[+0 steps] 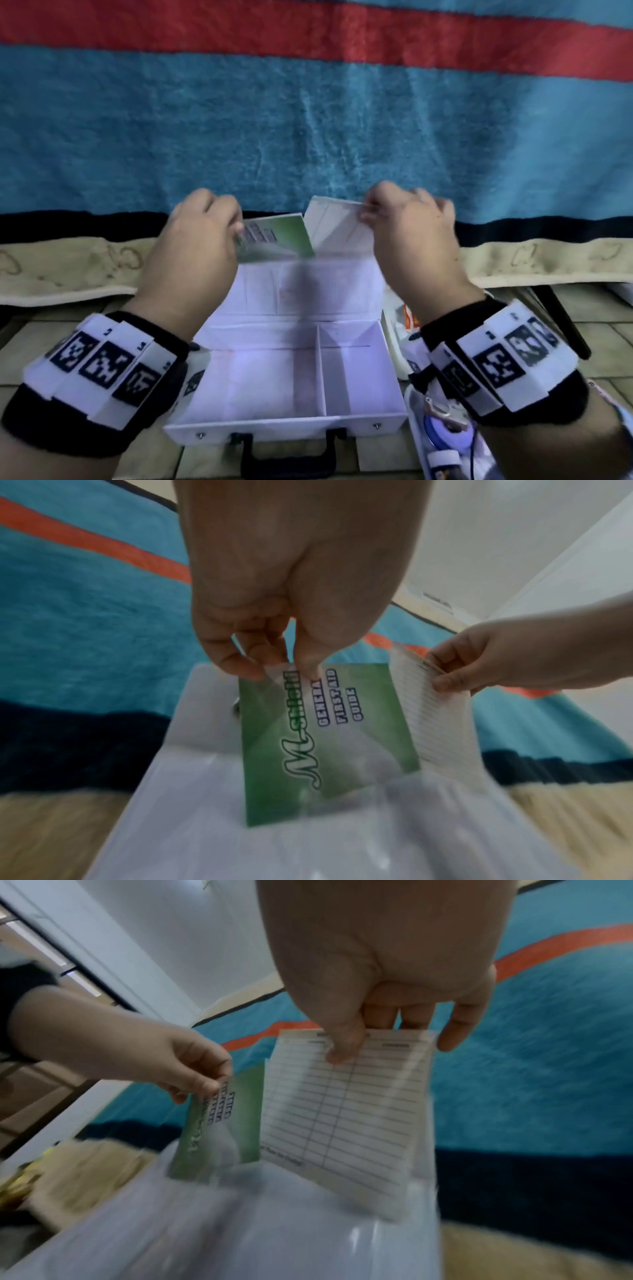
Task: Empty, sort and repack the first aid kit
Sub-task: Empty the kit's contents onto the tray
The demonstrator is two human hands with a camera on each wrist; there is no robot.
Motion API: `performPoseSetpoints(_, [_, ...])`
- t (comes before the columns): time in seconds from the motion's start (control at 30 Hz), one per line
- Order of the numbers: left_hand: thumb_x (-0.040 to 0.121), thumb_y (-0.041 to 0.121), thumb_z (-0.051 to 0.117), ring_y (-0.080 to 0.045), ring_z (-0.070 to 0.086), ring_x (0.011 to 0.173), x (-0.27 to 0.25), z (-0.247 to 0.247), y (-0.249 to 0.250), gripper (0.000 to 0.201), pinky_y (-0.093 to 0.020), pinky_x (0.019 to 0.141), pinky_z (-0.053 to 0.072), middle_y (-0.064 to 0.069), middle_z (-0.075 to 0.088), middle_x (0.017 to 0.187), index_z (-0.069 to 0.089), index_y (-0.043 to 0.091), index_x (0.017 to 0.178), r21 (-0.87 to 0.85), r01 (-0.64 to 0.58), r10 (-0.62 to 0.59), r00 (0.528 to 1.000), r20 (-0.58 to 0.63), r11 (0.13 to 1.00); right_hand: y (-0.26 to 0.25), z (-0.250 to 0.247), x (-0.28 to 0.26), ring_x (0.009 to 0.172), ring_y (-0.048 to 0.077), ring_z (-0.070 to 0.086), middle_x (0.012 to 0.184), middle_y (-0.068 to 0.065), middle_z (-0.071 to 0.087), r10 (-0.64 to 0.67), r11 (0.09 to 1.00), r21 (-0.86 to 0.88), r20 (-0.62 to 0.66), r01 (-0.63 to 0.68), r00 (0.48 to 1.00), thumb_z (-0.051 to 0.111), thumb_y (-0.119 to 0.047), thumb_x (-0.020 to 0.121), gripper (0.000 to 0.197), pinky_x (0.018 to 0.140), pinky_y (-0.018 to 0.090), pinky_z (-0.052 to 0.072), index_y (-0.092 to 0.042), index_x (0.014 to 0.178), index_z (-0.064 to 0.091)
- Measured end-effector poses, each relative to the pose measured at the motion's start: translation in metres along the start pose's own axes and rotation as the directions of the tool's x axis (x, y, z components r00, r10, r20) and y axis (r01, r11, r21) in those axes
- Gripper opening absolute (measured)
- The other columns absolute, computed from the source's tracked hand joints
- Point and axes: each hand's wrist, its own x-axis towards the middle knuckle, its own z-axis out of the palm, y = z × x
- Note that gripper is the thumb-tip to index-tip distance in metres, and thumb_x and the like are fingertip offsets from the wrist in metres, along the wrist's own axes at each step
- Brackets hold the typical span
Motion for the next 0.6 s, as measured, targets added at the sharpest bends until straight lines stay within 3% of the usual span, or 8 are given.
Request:
performPoseSetpoints(0.1, [0.092, 0.014, 0.051, -0.031, 0.052, 0.077, 0.000, -0.014, 0.024, 0.005, -0.038, 0.067, 0.037, -0.008, 0.057, 0.081, 0.053, 0.012, 0.087, -0.059, -0.033, 0.031, 0.999, -0.036, 0.998, 0.011, -0.039, -0.010, 0.082, 0.029, 0.057, 0.078, 0.003, 0.062, 0.114, 0.978, 0.187, -0.135, -0.088, 0.984, 0.057, -0.024, 0.089, 0.006, 0.073, 0.037, 0.040, -0.018, 0.089, 0.059])
performPoseSetpoints(0.23, [0.095, 0.024, 0.047, -0.033, 0.057, 0.069, -0.013, -0.018, 0.065, 0.010, -0.044, 0.063, 0.046, -0.008, 0.064, 0.073, 0.048, 0.016, 0.090, -0.258, -0.046, 0.052, 0.999, 0.013, 0.965, 0.047, -0.098, -0.049, 0.072, 0.023, 0.054, 0.075, -0.004, 0.057, 0.309, 0.947, 0.181, -0.279, -0.267, 0.909, 0.057, -0.036, 0.090, 0.015, 0.064, 0.032, 0.039, -0.023, 0.097, 0.058])
performPoseSetpoints(0.33, [0.094, 0.027, 0.048, -0.012, 0.054, 0.059, -0.030, -0.003, 0.095, 0.012, -0.027, 0.055, 0.039, 0.002, 0.062, 0.066, 0.046, 0.021, 0.084, -0.418, 0.016, 0.041, 0.991, 0.128, 0.908, 0.098, -0.130, -0.093, 0.072, 0.026, 0.061, 0.076, -0.017, 0.060, 0.466, 0.881, 0.245, -0.314, -0.404, 0.827, 0.055, -0.054, 0.082, 0.015, 0.060, 0.048, 0.052, -0.041, 0.090, 0.052])
performPoseSetpoints(0.4, [0.093, 0.026, 0.050, -0.010, 0.053, 0.054, -0.044, 0.013, 0.113, 0.014, -0.021, 0.051, 0.037, 0.006, 0.062, 0.061, 0.045, 0.020, 0.081, -0.512, 0.069, 0.053, 0.974, 0.220, 0.856, 0.163, -0.147, -0.136, 0.078, 0.024, 0.064, 0.076, -0.028, 0.055, 0.605, 0.786, 0.312, -0.209, -0.534, 0.768, 0.058, -0.072, 0.066, 0.046, 0.043, 0.029, 0.051, -0.039, 0.097, 0.053])
performPoseSetpoints(0.43, [0.092, 0.025, 0.051, -0.010, 0.051, 0.049, -0.052, 0.021, 0.123, 0.015, -0.020, 0.048, 0.036, 0.007, 0.062, 0.058, 0.045, 0.020, 0.079, -0.539, 0.099, 0.057, 0.963, 0.265, 0.836, 0.203, -0.150, -0.158, 0.085, 0.029, 0.064, 0.082, -0.025, 0.055, 0.654, 0.749, 0.310, -0.205, -0.586, 0.728, 0.058, -0.080, 0.057, 0.065, 0.038, 0.023, 0.047, -0.034, 0.102, 0.054])
performPoseSetpoints(0.5, [0.092, 0.025, 0.053, -0.009, 0.048, 0.043, -0.067, 0.035, 0.142, 0.015, -0.018, 0.043, 0.032, 0.007, 0.064, 0.058, 0.045, 0.022, 0.079, -0.554, 0.159, 0.042, 0.942, 0.332, 0.817, 0.244, -0.155, -0.189, 0.080, 0.034, 0.062, 0.093, -0.007, 0.060, 0.698, 0.715, 0.271, -0.228, -0.644, 0.679, 0.054, -0.072, 0.063, 0.056, 0.034, 0.021, 0.043, -0.032, 0.101, 0.053])
performPoseSetpoints(0.57, [0.092, 0.025, 0.053, -0.012, 0.053, 0.048, -0.081, 0.047, 0.162, 0.012, -0.020, 0.042, 0.032, 0.010, 0.068, 0.066, 0.046, 0.025, 0.082, -0.548, 0.211, 0.002, 0.932, 0.362, 0.809, 0.253, -0.159, -0.202, 0.068, 0.037, 0.061, 0.090, 0.005, 0.061, 0.706, 0.707, 0.233, -0.175, -0.668, 0.686, 0.056, -0.048, 0.073, 0.023, 0.043, 0.032, 0.050, -0.042, 0.095, 0.054])
performPoseSetpoints(0.6, [0.092, 0.024, 0.053, -0.012, 0.056, 0.052, -0.086, 0.053, 0.170, 0.011, -0.021, 0.043, 0.033, 0.018, 0.069, 0.071, 0.046, 0.026, 0.084, -0.542, 0.242, -0.031, 0.929, 0.368, 0.805, 0.247, -0.162, -0.202, 0.063, 0.035, 0.060, 0.083, 0.003, 0.059, 0.692, 0.721, 0.182, -0.149, -0.668, 0.706, 0.059, -0.034, 0.081, 0.017, 0.051, 0.040, 0.053, -0.049, 0.088, 0.053])
